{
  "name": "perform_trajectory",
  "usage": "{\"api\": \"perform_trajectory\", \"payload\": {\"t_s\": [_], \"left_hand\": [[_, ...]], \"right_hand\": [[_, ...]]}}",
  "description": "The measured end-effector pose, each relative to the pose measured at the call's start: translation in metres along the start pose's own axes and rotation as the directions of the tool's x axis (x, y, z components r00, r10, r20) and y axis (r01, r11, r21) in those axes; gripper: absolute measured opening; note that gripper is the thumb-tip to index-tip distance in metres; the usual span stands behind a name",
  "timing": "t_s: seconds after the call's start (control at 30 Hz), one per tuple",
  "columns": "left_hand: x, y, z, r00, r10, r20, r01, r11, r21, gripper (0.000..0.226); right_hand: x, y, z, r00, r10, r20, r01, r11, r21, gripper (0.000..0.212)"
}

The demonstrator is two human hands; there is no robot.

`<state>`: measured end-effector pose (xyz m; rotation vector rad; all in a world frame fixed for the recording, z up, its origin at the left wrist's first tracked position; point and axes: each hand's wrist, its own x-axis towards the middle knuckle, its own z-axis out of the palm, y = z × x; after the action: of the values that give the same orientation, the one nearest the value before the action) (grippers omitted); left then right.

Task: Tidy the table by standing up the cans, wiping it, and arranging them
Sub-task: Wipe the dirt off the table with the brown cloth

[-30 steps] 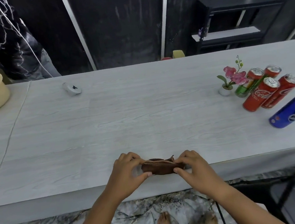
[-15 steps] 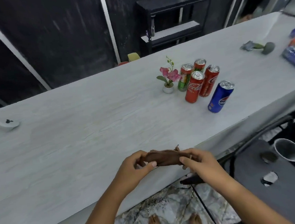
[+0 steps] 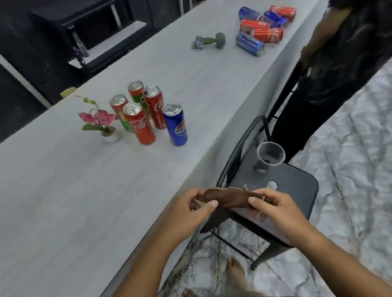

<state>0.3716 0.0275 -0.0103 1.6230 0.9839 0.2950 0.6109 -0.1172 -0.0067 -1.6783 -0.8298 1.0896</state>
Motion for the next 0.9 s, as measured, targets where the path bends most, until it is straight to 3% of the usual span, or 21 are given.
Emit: {"api": "perform_trajectory", "payload": {"t_s": [0.2,0.4,0.6,0.9], "left_hand": [[0.053,0.027,0.065,0.984,0.029,0.177,-0.049,0.993,0.110,0.024],[0.096,0.011,0.125,0.945,-0.103,0.310,0.051,0.984,0.173,0.014],[0.123,-0.016,0.164,0.922,-0.190,0.338,0.063,0.933,0.355,0.013],[0.138,-0.026,0.184,0.925,-0.248,0.289,0.009,0.772,0.635,0.025]], "right_hand": [[-0.017,0.031,-0.057,0.967,0.097,-0.234,-0.084,0.994,0.068,0.015],[-0.022,0.083,-0.084,0.912,0.204,-0.356,-0.209,0.978,0.024,0.011],[-0.019,0.134,-0.091,0.881,0.243,-0.405,-0.308,0.946,-0.101,0.010],[-0.008,0.164,-0.088,0.872,0.276,-0.404,-0.405,0.871,-0.279,0.007]]}}
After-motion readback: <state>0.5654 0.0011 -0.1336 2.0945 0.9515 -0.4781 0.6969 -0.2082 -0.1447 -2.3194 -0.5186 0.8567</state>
